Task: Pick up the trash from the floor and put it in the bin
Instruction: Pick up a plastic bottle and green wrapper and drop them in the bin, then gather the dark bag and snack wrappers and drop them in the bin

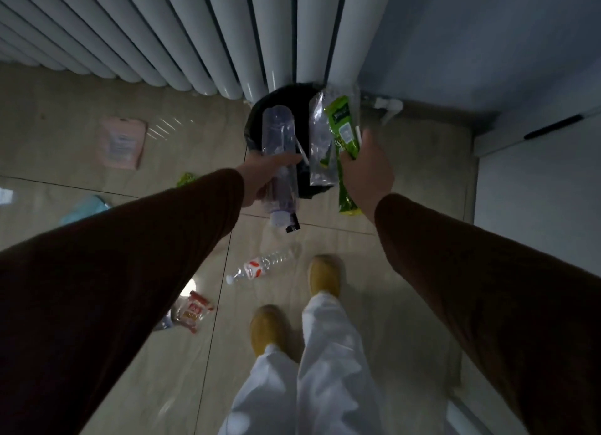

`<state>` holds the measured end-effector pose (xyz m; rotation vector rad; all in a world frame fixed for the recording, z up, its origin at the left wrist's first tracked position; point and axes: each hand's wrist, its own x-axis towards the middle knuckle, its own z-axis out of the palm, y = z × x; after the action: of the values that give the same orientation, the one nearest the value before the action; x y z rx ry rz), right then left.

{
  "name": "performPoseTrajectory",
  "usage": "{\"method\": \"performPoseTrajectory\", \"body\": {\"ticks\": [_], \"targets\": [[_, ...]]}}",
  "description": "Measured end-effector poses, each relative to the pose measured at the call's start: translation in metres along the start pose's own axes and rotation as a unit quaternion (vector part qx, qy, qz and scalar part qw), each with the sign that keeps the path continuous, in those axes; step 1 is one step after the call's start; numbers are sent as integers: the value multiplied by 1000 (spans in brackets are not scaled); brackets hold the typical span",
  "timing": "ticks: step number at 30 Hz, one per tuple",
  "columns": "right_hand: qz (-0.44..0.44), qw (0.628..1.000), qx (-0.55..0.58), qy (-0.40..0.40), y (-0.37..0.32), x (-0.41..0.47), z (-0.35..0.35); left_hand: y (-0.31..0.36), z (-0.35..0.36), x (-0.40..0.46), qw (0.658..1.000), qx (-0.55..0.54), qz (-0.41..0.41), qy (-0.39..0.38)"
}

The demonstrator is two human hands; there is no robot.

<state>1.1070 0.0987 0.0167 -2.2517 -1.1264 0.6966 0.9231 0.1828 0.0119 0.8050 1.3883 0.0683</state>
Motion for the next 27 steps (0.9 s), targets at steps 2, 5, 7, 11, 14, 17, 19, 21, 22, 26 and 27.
{"method": "performPoseTrajectory", "body": {"ticks": [2,5,7,11,14,17,19,21,22,26,27], "targets": [[-23,998,-58,1,-4,32,7,17,3,24,997,-9,-69,-33],[-44,990,-131,-28,-6,74,20,36,6,58,990,-16,-130,-44],[-26,980,-172,-99,-7,95,31,48,9,71,990,-12,-139,-2],[61,943,-163,-282,3,116,47,55,12,84,989,-27,-136,43],[57,957,-121,-256,12,104,43,43,12,81,991,-60,-62,102],[49,969,-89,-224,19,81,34,24,6,74,991,-20,-18,135],[21,975,-89,-203,19,65,32,12,-1,64,988,45,2,147],[6,979,-77,-190,16,48,32,1,-8,50,971,178,37,154],[3,980,-72,-188,13,40,33,-7,-13,43,957,238,59,154],[-30,981,-91,-170,-3,0,42,-44,-45,16,939,306,66,142],[-38,980,-100,-167,-7,-13,46,-55,-55,8,939,306,65,141]]}}
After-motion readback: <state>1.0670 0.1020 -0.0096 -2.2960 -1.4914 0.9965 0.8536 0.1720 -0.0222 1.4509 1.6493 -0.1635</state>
